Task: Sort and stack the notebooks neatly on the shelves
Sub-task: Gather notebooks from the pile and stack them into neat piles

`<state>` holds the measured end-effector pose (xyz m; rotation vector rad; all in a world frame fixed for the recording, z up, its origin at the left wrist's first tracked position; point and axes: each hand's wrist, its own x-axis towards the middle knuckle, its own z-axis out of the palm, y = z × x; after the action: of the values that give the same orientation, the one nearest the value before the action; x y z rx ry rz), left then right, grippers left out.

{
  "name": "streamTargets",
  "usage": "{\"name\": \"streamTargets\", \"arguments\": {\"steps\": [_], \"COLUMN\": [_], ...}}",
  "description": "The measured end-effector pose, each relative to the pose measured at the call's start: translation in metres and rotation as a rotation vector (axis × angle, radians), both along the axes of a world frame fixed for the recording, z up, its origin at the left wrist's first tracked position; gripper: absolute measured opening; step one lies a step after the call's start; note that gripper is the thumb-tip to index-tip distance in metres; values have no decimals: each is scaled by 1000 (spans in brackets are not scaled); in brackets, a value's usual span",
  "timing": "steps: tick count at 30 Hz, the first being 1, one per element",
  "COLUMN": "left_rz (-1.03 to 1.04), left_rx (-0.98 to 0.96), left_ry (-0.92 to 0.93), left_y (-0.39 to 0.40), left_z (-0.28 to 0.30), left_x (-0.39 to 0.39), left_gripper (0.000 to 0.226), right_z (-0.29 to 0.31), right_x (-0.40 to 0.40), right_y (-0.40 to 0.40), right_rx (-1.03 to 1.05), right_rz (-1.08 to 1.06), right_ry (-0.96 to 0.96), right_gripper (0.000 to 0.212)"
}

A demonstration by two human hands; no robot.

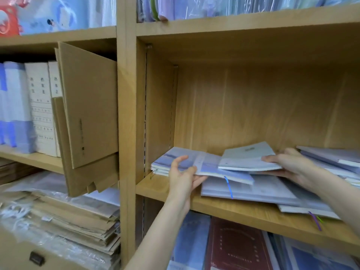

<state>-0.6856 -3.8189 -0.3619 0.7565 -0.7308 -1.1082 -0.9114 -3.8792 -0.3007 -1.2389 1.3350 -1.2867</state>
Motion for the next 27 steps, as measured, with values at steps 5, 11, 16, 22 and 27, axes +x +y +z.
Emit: {"name": "streamTargets", "arguments": {"steps": [5, 11, 16, 22, 27], "left_rz": [89, 225, 405, 343, 325], "left_rx": [-29, 96, -24, -37, -19], "left_ry": [-85, -491, -926, -877, -855], "left_y": [-7, -22, -4, 3, 3], "left_z": [11, -7, -32, -38, -39], "left_x": [39, 63, 68, 68, 68], "left_gripper": [27, 23, 36, 49, 52], "right_z": [-3, -7, -10, -18, -13], "right_x": [5, 19, 23, 18, 38], "right_y": [6, 11, 13, 22, 29], "right_rx": [-23, -41, -57, 61, 84], "right_rz": [10, -31, 25, 105, 243], "right_ry": [-5, 149, -16, -241, -333], "right_gripper": [46, 42, 58, 63, 59]}}
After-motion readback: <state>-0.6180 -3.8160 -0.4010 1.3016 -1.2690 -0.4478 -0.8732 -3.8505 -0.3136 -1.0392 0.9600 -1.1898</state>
